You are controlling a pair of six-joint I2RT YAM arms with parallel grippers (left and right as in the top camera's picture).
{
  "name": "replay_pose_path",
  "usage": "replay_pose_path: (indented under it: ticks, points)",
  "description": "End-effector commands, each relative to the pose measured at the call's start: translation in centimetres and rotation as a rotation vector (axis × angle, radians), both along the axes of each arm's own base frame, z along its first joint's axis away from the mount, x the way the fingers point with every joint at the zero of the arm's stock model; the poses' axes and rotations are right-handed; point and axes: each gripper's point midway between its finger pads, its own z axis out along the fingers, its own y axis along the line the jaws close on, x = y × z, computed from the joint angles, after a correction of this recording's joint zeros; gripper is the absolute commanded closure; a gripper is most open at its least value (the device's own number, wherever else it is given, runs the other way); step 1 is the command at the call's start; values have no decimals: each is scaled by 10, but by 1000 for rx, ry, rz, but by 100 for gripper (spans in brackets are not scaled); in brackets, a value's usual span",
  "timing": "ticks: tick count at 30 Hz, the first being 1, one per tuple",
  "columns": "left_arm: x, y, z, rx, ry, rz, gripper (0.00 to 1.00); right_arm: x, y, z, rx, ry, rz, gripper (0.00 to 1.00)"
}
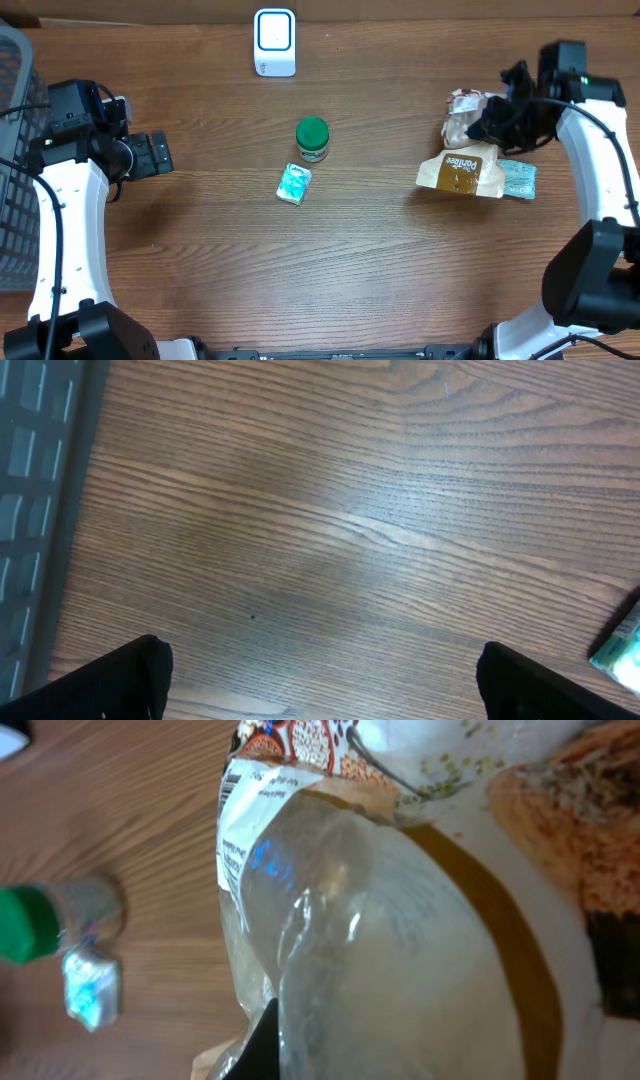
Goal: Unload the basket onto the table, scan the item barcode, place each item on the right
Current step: 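Carry the snack bag right and release it beside the packs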
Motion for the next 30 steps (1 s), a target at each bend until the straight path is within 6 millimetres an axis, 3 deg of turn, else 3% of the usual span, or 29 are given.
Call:
replay_pose_path:
  ticks: [1,4,8,14,17,20,22,24,27,30]
  points:
    - [3,-1,3,-6,-11,3,1,-7,-13,-18,38,11,-64,96]
    - [3,-1,3,-6,-11,3,1,-11,-24,-35,45,22,-111,96]
    - [3,-1,3,-6,-11,3,0,-16,-30,-47,48,32,-130,76]
    - [3,-1,3,-6,-11,3,0,-17,-31,-41,51,39,-133,46]
    - [3,-1,3,-7,-10,3,1,-14,-25,-22,89,38,-122,34]
    - [3,-1,3,-7,-10,3,1,-8,-10,5,125,11,-84,26]
    - [2,-1,3,-7,-10,3,0,-4,13,29,126,-25,-24,21]
    - [3,-1,3,-7,-10,3,0,-2,29,40,122,-48,21,16]
    - [3,-1,3,-6,-11,3,0,-2,53,48,123,-63,80,0]
    - [3,-1,3,-6,-11,3,0,-6,71,46,112,-51,122,0]
